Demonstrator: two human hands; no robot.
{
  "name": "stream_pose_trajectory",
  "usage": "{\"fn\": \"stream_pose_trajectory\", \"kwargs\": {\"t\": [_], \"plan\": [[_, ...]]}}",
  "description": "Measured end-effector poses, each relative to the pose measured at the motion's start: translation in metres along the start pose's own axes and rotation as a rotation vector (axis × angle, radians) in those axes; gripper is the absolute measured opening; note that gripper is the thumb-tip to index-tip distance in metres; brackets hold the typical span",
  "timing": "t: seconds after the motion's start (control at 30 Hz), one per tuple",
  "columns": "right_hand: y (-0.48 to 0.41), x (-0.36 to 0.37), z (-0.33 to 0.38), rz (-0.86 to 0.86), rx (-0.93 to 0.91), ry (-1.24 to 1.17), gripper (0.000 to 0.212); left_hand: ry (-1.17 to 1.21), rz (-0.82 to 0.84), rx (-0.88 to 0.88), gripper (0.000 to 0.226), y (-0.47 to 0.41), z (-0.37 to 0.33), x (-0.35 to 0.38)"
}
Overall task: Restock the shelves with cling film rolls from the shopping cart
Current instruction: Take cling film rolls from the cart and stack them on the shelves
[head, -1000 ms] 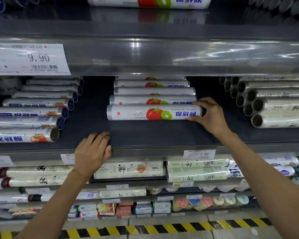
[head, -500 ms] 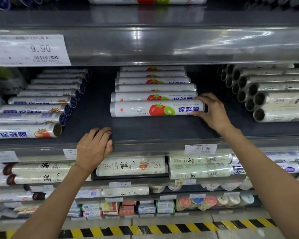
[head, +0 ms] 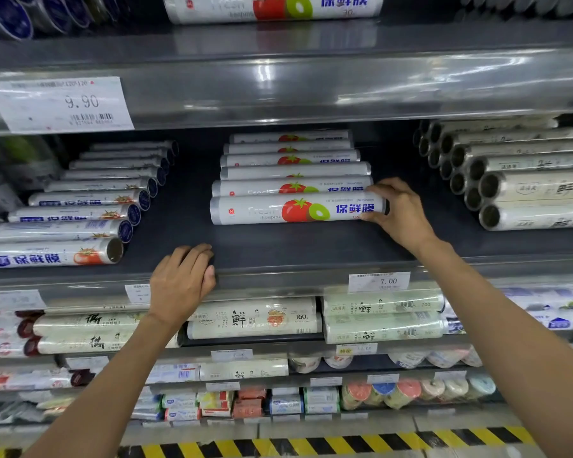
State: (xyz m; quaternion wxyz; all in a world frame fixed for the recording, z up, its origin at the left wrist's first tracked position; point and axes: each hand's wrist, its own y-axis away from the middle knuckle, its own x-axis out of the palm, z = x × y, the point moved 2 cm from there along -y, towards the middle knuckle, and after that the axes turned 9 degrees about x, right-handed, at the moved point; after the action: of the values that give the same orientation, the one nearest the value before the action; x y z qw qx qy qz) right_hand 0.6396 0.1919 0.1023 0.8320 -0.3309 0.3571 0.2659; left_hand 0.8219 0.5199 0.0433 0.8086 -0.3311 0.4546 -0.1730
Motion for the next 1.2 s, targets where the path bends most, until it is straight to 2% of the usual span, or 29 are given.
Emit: {"fn": "stream_pose_trajectory", "kwargs": {"t": [0.2, 0.63, 0.8, 0.9, 0.97, 1.1, 1.2], "plan": [[-0.001, 0.002, -0.003, 0.018, 0.013, 0.028, 0.054, 0.000, 0.031, -0.010, 0.043, -0.002, -0.001, -0.003], [0.001, 0.005, 0.001, 0.032, -0.002, 0.042, 0.057, 0.010, 0.040, -0.008, 0.038, -0.002, -0.001, -0.004], [-0.001, 0.006, -0.003, 0.050, -0.002, 0.029, 0.056, 0.048, 0.125, -0.042, 0.042, -0.002, -0.001, -0.006], [0.004, -0.003, 0.004, 0.105, 0.034, 0.048, 0.064, 0.144, 0.280, -0.105, 0.054, -0.007, -0.002, -0.016], [0.017, -0.018, 0.014, 0.072, 0.037, 0.034, 0.067, 0.233, 0.353, -0.174, 0.052, -0.015, -0.003, -0.031], [0.100, -0.056, 0.039, -0.057, 0.127, -0.147, 0.043, 0.466, 0.310, -0.331, 0.037, -0.032, -0.028, -0.072], [0.203, -0.066, 0.039, -0.070, 0.319, -0.237, 0.037, 0.824, 0.324, -0.512, 0.032, -0.035, -0.080, -0.103]]}}
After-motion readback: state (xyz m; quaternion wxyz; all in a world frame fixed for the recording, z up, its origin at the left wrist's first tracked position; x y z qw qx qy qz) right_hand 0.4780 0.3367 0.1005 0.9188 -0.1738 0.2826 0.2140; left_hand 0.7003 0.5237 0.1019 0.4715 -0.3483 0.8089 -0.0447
